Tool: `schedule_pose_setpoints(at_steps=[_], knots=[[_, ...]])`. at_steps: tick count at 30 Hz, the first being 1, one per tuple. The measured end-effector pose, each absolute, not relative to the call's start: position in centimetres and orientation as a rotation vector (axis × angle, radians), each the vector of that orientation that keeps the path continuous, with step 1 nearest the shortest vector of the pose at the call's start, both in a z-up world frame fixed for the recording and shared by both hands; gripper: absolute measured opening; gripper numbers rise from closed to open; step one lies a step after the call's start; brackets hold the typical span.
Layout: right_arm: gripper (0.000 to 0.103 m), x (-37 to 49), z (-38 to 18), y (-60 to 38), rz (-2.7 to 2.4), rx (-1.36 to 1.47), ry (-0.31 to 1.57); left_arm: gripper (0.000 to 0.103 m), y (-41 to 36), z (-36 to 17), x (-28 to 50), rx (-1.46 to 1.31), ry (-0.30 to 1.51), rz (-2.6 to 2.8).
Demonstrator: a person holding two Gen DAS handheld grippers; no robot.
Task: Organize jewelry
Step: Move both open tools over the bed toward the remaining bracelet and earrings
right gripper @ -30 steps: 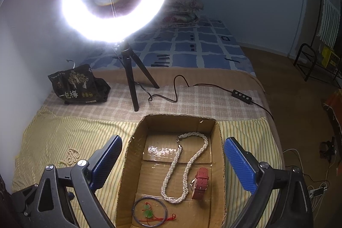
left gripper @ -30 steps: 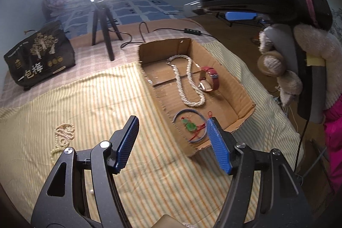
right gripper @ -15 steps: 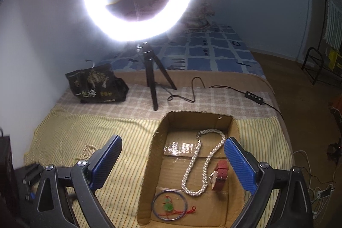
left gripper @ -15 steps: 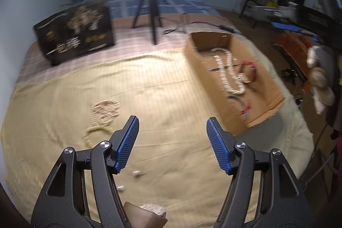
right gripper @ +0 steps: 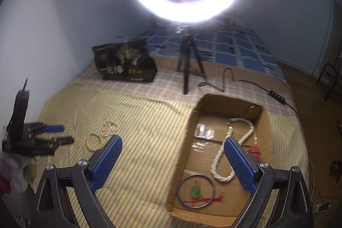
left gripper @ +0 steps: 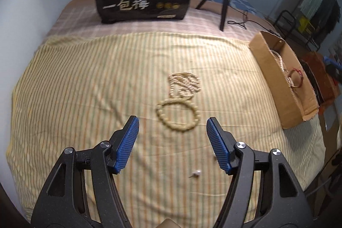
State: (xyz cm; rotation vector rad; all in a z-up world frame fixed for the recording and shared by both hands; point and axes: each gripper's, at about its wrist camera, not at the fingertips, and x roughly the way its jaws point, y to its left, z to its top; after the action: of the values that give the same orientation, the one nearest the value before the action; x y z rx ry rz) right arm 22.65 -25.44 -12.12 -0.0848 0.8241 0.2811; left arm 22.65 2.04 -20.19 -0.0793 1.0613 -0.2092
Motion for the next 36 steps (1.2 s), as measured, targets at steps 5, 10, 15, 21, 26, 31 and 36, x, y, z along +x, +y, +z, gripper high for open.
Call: schedule_pose_setpoints(at_steps=[5, 10, 15, 21, 26, 31, 36], knots=[[0.087, 21.3, -14.1, -22.3, 0.347, -0.175, 0.838, 0.067, 3.5, -21.5, 23.1, -0.144, 1.081, -0.224], [0.072, 20.1, -17.0, -19.1, 0.458, -0.255, 0.905, 0.052, 3.3, -23.1, 23.4, -0.164, 1.111, -0.261], [0.059, 19.1, -20.1, -16.3, 0.557, -0.298, 0.97, 0.049, 2.7, -24.3, 23.5, -0.167, 1.127, -0.285], [0.053, 18.2, -22.7, -13.7, 0.641, -0.352, 1.005, 0.049, 2.2, -25.2, 24.0, -0.149, 1.131, -0.288], [0.049, 18.0, -23.6, -12.5, 0.669, -0.364, 1.014, 0.042, 2.6, -26.0, 25.2, -0.159, 1.138, -0.252], [0.045, 18.5, -24.6, -11.9, 0.678, -0.36, 1.024, 0.04, 2.5, -26.5, 26.0, -0.149, 1.144, -0.235], [0.039, 19.2, -25.5, -11.0, 0.685, -0.361, 1.038, 0.037, 1.2, -26.7, 25.9, -0.053, 1.127, -0.216]])
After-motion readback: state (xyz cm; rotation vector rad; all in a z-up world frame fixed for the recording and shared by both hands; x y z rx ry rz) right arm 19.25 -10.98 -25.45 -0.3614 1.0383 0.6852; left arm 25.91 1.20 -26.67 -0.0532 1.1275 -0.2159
